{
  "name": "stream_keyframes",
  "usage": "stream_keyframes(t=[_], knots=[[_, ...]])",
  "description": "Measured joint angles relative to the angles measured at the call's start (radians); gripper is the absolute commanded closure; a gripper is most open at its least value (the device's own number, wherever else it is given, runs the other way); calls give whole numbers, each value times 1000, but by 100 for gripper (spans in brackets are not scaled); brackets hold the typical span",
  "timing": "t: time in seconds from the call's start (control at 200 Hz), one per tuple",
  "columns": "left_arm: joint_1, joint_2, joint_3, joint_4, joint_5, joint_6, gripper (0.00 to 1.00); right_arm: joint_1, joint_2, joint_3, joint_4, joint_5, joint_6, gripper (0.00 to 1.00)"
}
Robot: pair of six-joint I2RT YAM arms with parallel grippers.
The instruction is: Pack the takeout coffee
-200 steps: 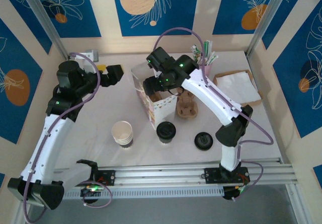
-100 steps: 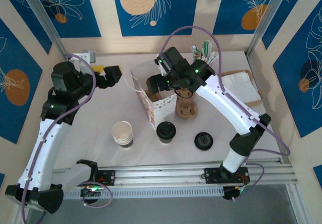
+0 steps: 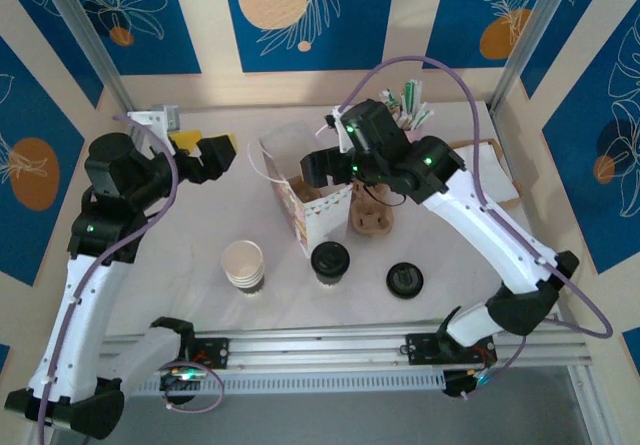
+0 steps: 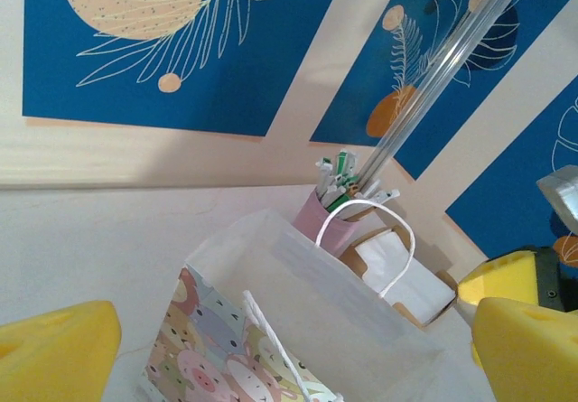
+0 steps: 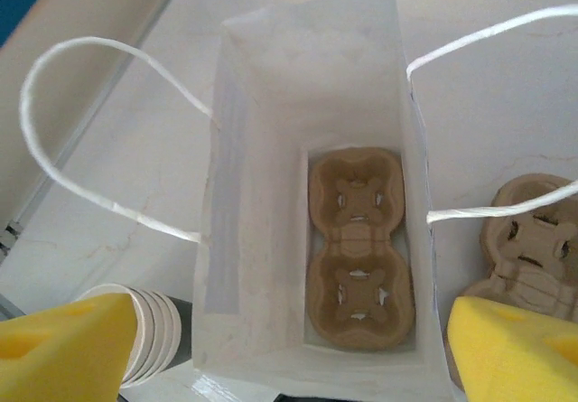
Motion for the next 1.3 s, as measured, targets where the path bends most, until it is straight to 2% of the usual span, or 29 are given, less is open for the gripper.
stream_keyframes(t=[0.31, 0.705, 1.065, 1.301], knots=[[0, -18, 32, -105, 7, 1, 0, -29, -147, -101, 53, -26, 20, 0], [0, -82, 45, -274, -2, 1, 0, -82, -342, -236, 40, -29, 48, 1], [0, -167, 22, -391, -8, -51, 0, -85, -565, -369, -60, 18, 94, 1], [0, -245, -21, -496, -4, -79, 0, -85, -632, -420, -130, 25, 120, 1]])
